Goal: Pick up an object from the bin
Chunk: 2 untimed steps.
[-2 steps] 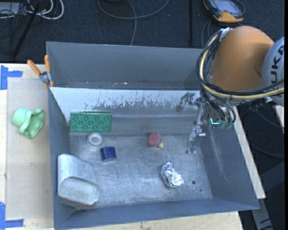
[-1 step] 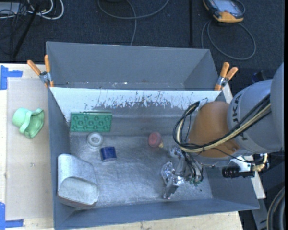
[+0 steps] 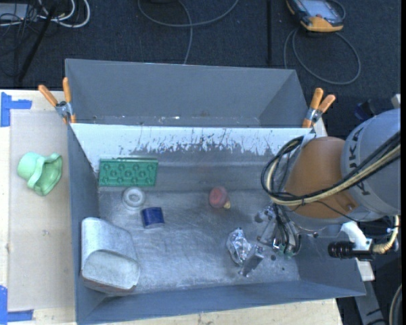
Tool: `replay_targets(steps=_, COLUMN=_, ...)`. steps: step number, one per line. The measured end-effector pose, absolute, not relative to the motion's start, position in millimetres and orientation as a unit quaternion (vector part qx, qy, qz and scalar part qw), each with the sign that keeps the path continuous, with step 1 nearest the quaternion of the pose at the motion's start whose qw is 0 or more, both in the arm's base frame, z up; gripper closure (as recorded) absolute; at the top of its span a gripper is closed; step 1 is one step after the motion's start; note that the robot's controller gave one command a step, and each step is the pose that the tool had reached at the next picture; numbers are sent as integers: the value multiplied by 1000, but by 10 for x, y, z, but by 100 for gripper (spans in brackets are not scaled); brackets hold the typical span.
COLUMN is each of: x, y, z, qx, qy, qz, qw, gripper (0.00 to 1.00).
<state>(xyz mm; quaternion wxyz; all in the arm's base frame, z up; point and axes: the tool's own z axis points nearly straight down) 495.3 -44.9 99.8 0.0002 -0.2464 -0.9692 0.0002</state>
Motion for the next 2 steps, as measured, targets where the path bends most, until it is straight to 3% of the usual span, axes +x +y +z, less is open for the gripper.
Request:
replay_targets(steps=1, x=4718, y=-111, z=1124, qx=-258, qy=-966, qz=-1, qw=3, gripper=0)
replay_targets(steps=2, x=4826, y=-239, z=694, qx=-302, qy=-953, qz=0, qw=-1, gripper=0)
